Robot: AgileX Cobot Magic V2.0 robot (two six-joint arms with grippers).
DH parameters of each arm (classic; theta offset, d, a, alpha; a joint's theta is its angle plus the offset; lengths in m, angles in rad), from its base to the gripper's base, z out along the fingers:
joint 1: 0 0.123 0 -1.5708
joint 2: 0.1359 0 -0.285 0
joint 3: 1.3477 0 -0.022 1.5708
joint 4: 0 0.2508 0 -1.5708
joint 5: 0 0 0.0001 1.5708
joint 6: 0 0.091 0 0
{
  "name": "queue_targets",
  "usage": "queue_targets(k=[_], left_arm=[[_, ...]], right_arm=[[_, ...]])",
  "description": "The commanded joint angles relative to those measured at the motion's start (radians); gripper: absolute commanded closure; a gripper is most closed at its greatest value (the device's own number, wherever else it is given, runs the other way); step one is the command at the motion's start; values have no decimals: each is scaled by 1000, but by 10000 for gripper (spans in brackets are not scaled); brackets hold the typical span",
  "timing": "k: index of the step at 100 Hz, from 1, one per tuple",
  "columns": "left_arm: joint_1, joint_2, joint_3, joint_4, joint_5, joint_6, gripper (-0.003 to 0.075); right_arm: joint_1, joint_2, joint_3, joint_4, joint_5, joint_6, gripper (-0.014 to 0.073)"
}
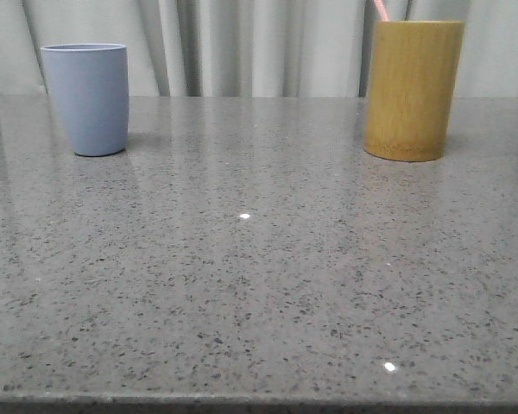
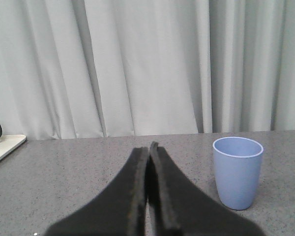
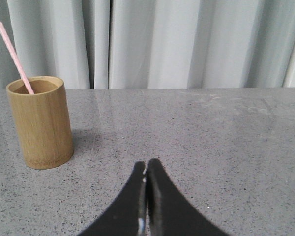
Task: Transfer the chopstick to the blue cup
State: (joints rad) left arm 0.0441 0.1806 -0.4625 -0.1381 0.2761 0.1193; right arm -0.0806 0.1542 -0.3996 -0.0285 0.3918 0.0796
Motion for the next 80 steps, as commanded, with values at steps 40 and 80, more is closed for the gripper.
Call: queue_targets(k=[40,80], left_arm=[[1,394,-340,-9,-15,-1,391],[1,435,-370,-18,-14,-1,374]], right_arm=[[-1,354,-345,-2,-40,-1,249],[-1,441,-416,-2,-62,-1,150]])
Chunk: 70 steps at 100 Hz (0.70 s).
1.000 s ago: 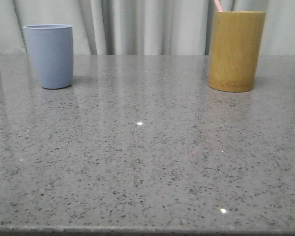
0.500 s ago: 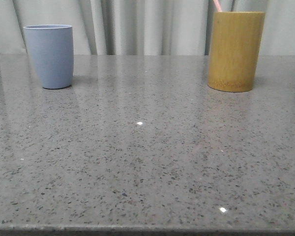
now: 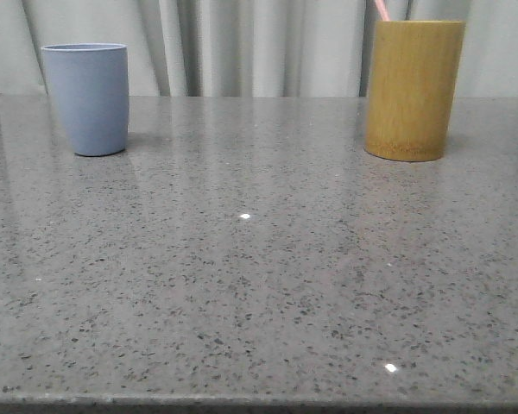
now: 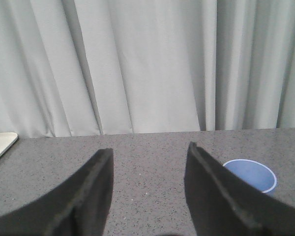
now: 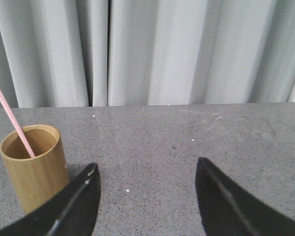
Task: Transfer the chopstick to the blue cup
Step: 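Open the left gripper and reach toward the light blue cup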
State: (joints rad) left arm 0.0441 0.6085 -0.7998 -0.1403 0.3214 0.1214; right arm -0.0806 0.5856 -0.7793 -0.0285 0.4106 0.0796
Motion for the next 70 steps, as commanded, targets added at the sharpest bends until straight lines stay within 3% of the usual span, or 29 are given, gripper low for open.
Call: queue_targets(k=[1,15,51,70], left_arm=[[1,7,-33,-16,-59,-3,374],[1,28,-48,-16,-29,-3,374],[-14,315,-336,-26,288,29,365],[-93,471,-485,-56,312,102,301]], right_arm=[[-1,10,-37,-2,-77,-1,150],[-1,10,-37,-2,-51,-1,150],[-1,10,-37,-2,-35,-1,150],[-1,10,-37,-2,-34,-1,150]])
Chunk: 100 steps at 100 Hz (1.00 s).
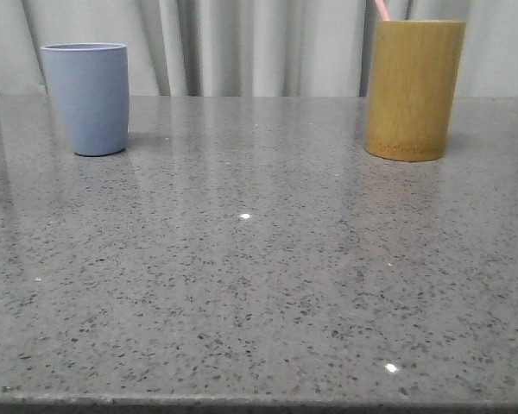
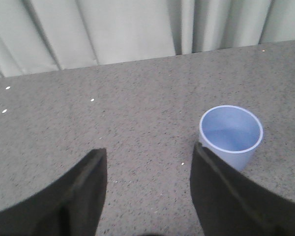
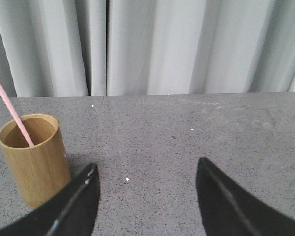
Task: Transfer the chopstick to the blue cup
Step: 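Open the left gripper and reach toward the light blue cup, then grasp the light blue cup rim with the left gripper and lift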
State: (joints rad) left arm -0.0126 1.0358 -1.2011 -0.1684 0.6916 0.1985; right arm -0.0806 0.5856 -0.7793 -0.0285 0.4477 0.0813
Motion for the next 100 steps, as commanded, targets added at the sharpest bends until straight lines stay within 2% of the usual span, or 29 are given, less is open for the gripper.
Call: queue_targets(k=[1,13,37,51,75,100], left_arm=[[-39,49,-93,-28,-58,25,295],[-81,139,-178,-32,-35,25,263],[-117,352,-369,-67,187,23,271],[-117,463,-456,-70,273,-4,272],[-117,597,-544,-108,335,-13,272],[-117,693,-575,-127,339,-37,293]], right_arm=[[-1,10,-37,-2,-72,-2,150],[-1,10,-37,-2,-72,-2,150],[-1,10,-37,-2,-72,-2,150],[-1,10,-37,-2,-72,-2,150],[-1,10,-37,-2,-73,-2,150],[-1,10,-37,-2,-73,-2,150]])
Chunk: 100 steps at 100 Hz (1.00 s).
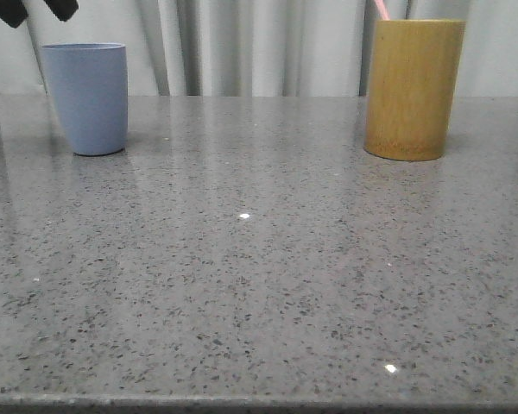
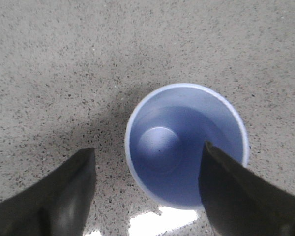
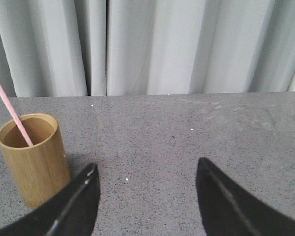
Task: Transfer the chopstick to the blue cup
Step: 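Grasp the light blue cup rim with the left gripper and lift, then carry the blue cup toward the bamboo cup and set it down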
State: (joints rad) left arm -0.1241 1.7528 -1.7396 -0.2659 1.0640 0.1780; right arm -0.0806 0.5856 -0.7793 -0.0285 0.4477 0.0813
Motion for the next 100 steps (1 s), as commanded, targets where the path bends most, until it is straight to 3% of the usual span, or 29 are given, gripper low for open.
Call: queue_targets(k=[1,15,31,43,62,82,100], left_arm=[[-5,-21,-36,-29,-34,-17,293],[-5,16,-36,-29,-34,-23,297],[-5,44,-36,-27,-38,-66,360],[-5,45,-36,-27,-42,-71,475],[4,45,-42,-27,-34,-71,739],[0,45,-93,-41,-12,-71,739],[-83,63,-141,-39,-36,-69,739]], right_arm=[[-1,10,-37,-2,-73,-2,150],[-1,10,-37,-2,-73,-2,150],[-1,10,-37,-2,-73,-2,150],[-1,10,-37,-2,-73,-2,150],[-1,10,-37,-2,-73,-2,150],[-1,10,-37,-2,-73,-2,150],[-1,10,-37,-2,-73,-2,150]])
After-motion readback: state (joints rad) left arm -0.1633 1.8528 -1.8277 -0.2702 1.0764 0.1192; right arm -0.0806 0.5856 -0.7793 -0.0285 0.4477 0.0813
